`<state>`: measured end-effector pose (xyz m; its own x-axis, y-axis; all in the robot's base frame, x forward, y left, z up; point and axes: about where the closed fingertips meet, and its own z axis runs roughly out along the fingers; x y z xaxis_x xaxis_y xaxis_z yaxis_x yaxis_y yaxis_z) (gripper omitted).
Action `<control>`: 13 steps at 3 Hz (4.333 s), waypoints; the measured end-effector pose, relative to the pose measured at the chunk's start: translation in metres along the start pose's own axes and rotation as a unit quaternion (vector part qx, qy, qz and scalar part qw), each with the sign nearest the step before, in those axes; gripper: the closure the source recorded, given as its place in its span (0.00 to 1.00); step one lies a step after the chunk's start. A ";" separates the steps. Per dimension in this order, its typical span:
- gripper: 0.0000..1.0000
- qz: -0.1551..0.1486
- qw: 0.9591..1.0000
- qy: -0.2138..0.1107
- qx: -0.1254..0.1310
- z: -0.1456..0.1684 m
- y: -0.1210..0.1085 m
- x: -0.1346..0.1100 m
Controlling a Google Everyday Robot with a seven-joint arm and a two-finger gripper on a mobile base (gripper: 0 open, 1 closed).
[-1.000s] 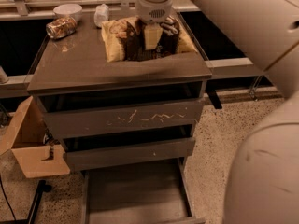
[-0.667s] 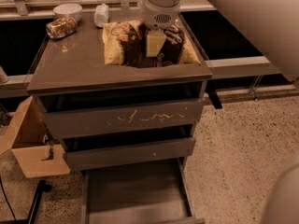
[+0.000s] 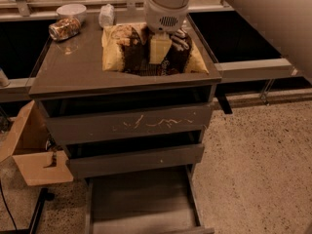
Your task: Place brown chip bag into bottom drawer
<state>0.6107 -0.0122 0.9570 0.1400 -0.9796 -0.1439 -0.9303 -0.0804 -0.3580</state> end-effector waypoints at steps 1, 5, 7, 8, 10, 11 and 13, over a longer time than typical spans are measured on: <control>1.00 0.001 1.000 -0.005 -0.011 0.003 0.002 -0.002; 1.00 0.038 0.993 -0.078 -0.079 0.071 0.121 -0.002; 1.00 0.034 0.994 -0.069 -0.075 0.079 0.126 0.002; 1.00 0.043 0.994 -0.064 -0.076 0.109 0.138 0.018; 1.00 0.053 0.995 -0.061 -0.062 0.177 0.156 0.044; 1.00 0.043 0.994 -0.066 -0.077 0.231 0.172 0.056; 1.00 0.044 0.993 -0.069 -0.085 0.246 0.184 0.059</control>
Offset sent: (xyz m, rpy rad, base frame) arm -0.0422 0.0016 -0.0259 0.0332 0.1665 0.0150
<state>0.5310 -0.0392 0.6558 0.0902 -0.9508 -0.2963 -0.9831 -0.0375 -0.1791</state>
